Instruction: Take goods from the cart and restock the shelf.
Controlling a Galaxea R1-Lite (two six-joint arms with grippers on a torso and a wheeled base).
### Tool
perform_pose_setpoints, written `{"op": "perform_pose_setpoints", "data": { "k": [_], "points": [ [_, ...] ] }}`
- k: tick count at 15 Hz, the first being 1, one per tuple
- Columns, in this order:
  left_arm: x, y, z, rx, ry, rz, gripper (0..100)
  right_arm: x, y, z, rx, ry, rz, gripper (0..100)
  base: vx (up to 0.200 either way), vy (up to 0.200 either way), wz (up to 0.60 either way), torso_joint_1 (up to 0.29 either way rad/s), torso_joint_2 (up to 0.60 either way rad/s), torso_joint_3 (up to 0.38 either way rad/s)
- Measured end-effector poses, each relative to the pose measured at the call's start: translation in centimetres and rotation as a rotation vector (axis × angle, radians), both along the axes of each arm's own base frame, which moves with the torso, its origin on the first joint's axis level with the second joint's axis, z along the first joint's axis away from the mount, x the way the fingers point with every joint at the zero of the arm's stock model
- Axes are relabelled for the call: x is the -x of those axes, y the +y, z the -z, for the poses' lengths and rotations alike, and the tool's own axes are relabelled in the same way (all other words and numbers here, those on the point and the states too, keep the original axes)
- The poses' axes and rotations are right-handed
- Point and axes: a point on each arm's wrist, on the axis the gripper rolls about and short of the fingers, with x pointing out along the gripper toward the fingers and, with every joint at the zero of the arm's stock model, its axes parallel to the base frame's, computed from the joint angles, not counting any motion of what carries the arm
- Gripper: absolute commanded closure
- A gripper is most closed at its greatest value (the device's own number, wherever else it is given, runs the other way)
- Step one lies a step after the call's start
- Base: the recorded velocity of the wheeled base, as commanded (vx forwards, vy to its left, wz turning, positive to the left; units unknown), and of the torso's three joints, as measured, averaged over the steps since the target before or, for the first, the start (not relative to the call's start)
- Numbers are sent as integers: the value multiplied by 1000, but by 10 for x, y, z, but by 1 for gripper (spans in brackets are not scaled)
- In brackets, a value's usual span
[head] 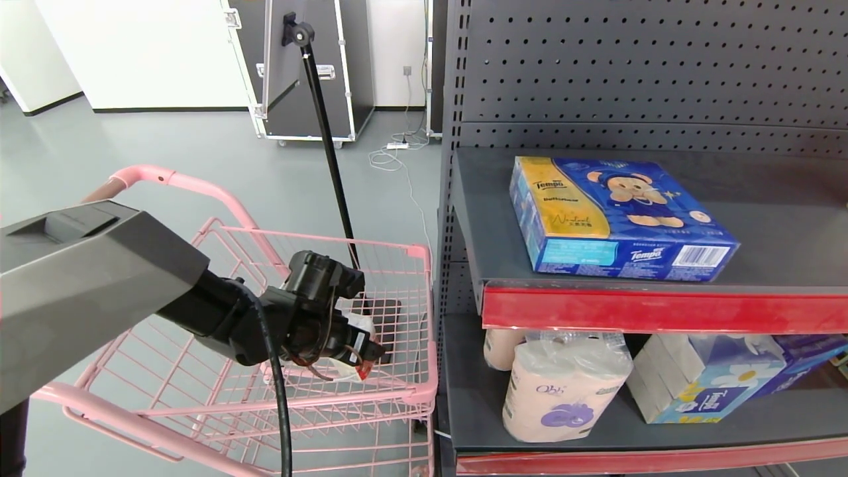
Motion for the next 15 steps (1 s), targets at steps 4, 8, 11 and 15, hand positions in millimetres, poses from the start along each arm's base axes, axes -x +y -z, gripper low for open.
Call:
{"op": "perform_pose_setpoints", "data": {
  "k": [4, 8, 11, 15],
  "points": [
    [-4, -1, 10, -13, 15, -5, 0, 0, 0, 0, 0, 0, 0, 0, 0, 0, 0, 0, 0, 0],
    [-6, 1, 16, -30, 25, -19, 0, 0, 0, 0, 0, 0, -1, 0, 0, 0, 0, 0, 0, 0],
    [-6, 1, 19, -33, 32, -20, 100, 0, 0, 0, 0, 0, 0, 0, 0, 0, 0, 0, 0, 0],
    [-6, 1, 24, -36, 48, -19, 100, 0, 0, 0, 0, 0, -1, 0, 0, 0, 0, 0, 0, 0]
  ]
}}
